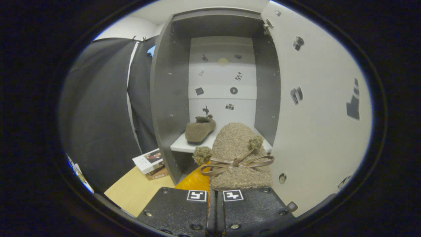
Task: Open the shoe cabinet door, grab the shoes and put them into the shoe cabinet, then close the shoe cabinet door.
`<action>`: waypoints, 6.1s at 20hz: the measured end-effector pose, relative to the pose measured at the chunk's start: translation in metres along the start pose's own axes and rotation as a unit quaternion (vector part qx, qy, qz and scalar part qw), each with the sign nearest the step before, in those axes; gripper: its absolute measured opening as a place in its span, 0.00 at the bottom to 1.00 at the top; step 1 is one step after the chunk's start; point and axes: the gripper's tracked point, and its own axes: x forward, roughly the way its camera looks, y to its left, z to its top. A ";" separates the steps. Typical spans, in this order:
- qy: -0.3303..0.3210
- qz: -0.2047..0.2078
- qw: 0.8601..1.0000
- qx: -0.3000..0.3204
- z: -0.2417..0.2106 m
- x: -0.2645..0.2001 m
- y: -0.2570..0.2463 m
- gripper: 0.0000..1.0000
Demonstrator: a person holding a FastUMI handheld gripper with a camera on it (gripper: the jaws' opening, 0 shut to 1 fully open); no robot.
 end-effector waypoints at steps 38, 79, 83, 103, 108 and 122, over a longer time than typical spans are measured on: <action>0.177 -0.055 0.978 0.091 0.017 0.301 -0.037 0.10; -0.017 -0.138 0.988 0.064 -0.040 -0.289 -0.169 1.00; -0.024 -0.158 0.984 0.078 -0.033 -0.297 -0.246 1.00; -0.045 -0.004 0.999 0.015 0.039 -0.220 -0.246 0.97; -0.044 -0.015 0.999 0.022 0.041 -0.222 -0.221 0.97; -0.046 0.026 0.998 0.015 0.028 -0.175 -0.058 0.97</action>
